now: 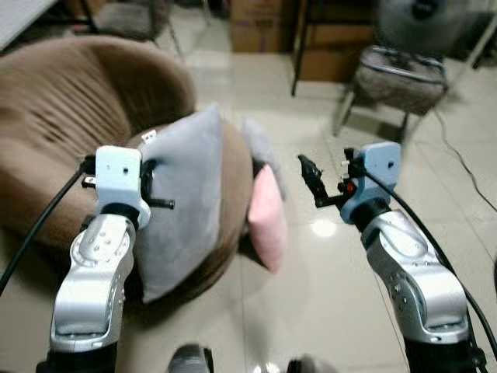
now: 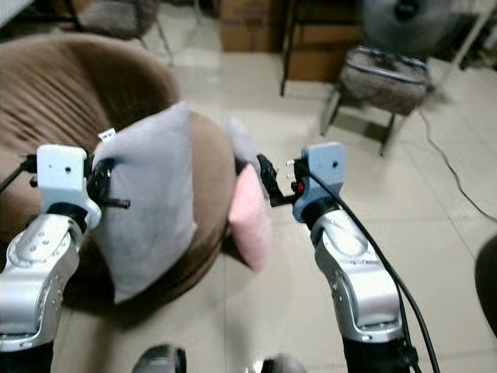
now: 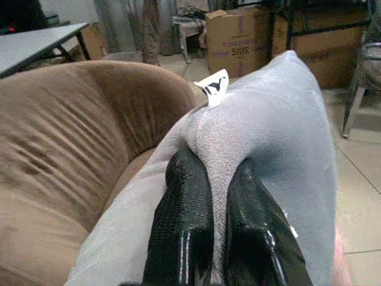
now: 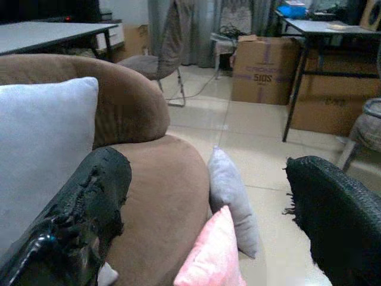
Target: Move the pillow to the sofa from floor
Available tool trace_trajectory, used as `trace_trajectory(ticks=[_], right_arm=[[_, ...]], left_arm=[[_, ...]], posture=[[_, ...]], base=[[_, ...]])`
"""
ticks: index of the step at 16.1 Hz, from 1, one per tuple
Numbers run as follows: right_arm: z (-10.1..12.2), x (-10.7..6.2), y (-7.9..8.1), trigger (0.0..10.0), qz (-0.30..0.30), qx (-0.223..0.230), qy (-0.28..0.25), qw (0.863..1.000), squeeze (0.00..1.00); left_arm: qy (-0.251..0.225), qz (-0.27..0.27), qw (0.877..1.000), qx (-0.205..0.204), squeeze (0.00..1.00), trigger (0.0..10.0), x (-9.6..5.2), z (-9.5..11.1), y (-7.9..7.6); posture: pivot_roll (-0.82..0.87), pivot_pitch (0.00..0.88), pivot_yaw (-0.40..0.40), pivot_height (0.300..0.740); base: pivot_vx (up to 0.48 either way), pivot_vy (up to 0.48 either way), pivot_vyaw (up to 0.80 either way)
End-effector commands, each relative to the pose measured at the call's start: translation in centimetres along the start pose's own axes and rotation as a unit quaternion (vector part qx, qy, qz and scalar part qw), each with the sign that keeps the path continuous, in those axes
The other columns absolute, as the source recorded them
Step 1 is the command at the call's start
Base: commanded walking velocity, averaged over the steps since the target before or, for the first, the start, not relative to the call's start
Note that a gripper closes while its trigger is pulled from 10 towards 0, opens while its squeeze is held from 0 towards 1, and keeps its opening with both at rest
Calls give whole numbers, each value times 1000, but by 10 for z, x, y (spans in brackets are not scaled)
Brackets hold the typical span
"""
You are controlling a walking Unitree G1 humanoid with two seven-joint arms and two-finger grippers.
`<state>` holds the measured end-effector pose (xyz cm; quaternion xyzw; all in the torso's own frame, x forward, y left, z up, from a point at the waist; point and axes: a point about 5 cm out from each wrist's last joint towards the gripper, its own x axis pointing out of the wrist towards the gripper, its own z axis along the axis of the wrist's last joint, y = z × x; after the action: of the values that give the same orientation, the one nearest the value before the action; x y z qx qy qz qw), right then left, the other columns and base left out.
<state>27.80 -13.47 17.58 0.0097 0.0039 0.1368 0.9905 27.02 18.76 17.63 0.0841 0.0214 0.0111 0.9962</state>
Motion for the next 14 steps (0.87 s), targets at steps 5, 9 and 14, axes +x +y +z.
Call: trace_trajectory(ticks=[5,9,14], right_arm=[[-3,2,-1,10000,-22,1,6,1000,0],[-7,2,-5,10000,-48,-11,12,999,0],[-10,3,-7,10000,-43,2,10,999,0]], left_arm=[[-44,-14,999,12,0,10000,-3,14,-5],[-43,-18,999,9,0,10000,-1,14,-4],[-37,-14,999,9,0,10000,3,12,-2]], posture=[[70,0,-31,740],[69,0,-25,740],[66,0,-22,740]], base=[[0,0,0],[203,0,0],[339,0,0]])
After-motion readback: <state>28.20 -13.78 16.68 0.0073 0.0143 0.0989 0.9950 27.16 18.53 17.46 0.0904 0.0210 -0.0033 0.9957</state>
